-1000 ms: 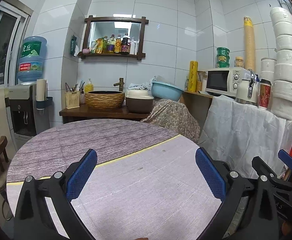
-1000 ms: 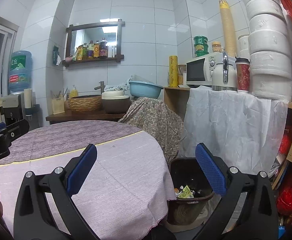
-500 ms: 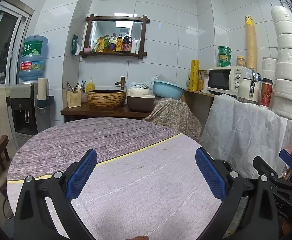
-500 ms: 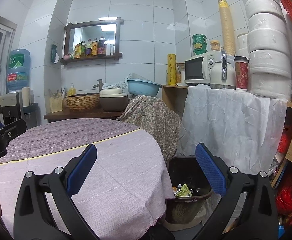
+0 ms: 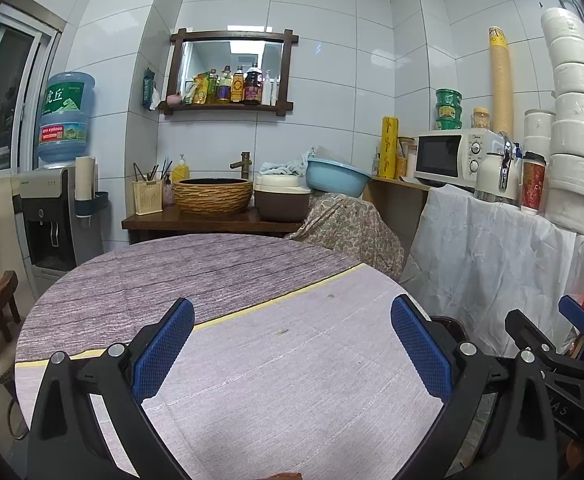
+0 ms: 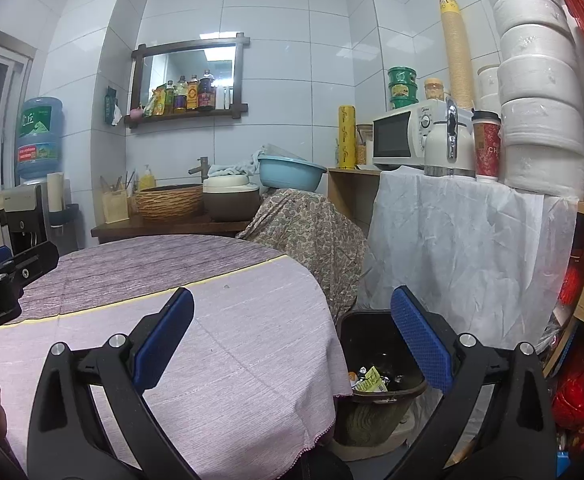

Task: Collect trash

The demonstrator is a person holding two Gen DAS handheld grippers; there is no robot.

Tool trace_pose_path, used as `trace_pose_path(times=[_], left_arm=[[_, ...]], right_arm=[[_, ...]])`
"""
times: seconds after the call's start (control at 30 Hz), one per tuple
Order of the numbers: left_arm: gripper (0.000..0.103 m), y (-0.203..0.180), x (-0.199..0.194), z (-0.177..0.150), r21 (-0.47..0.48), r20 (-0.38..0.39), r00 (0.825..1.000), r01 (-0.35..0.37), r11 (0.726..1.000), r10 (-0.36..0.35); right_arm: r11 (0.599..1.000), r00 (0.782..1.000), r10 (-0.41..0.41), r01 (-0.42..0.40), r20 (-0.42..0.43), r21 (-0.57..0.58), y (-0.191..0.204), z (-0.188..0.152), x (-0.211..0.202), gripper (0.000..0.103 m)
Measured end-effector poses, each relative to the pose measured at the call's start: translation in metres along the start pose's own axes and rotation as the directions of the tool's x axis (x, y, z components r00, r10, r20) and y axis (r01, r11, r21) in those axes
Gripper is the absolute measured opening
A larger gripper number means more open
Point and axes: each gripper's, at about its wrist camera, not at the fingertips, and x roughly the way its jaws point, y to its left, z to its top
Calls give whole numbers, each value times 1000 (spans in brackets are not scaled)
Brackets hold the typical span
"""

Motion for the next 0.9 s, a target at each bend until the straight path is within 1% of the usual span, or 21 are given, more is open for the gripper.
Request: trace_pose_path(times=[0.9], left_arm=[[97, 2, 0, -2, 2, -9, 1000, -1, 1000, 1]], right_arm=[[1000, 1000, 2, -2, -14, -5, -2, -2, 3, 97]])
